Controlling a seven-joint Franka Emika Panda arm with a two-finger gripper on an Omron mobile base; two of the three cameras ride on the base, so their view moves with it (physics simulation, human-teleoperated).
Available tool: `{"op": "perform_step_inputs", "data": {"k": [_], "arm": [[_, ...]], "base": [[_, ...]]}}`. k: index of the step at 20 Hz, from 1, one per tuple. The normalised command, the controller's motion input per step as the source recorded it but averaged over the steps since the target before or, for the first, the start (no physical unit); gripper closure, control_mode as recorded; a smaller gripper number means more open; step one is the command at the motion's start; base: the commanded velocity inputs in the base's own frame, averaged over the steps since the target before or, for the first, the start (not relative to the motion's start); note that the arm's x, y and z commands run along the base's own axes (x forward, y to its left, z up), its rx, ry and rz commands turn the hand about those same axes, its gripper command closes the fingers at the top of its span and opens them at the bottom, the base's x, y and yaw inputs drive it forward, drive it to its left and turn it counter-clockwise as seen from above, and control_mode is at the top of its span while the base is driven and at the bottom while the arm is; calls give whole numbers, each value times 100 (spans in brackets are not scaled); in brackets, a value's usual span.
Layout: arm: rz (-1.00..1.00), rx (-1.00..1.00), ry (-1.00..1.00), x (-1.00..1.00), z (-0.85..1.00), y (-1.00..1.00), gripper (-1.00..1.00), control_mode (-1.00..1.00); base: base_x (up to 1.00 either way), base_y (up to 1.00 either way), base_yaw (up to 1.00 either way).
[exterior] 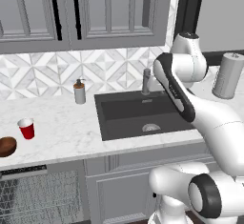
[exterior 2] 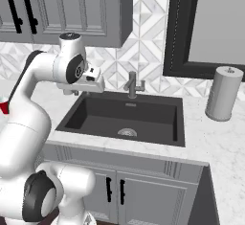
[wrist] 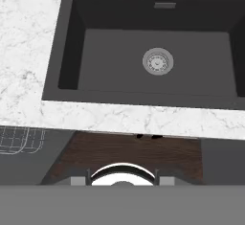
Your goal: Pick up the cup and bowl from the counter, place them in the dishwasher, and close the dishwasher door.
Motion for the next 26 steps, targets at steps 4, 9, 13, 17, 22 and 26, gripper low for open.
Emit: {"op": "perform_step_inputs", "data": {"k": [4,9,13,17,22,26], "arm": [[1,6,2,-16,-14,1,-100,-100],[7,7,0,-18,-49,76,-100,-100],[4,1,2,38,-61,100,-100,-100],[1,0,7,55,-64,100,-100,-100],[0,-3,18,48,-50,100,-100,-100],[0,-4,21,42,-39,100,-100,-100]], "base": [[0,0,0],[0,0,0],[0,0,0],[0,0,0],[0,0,0],[0,0,0]]}}
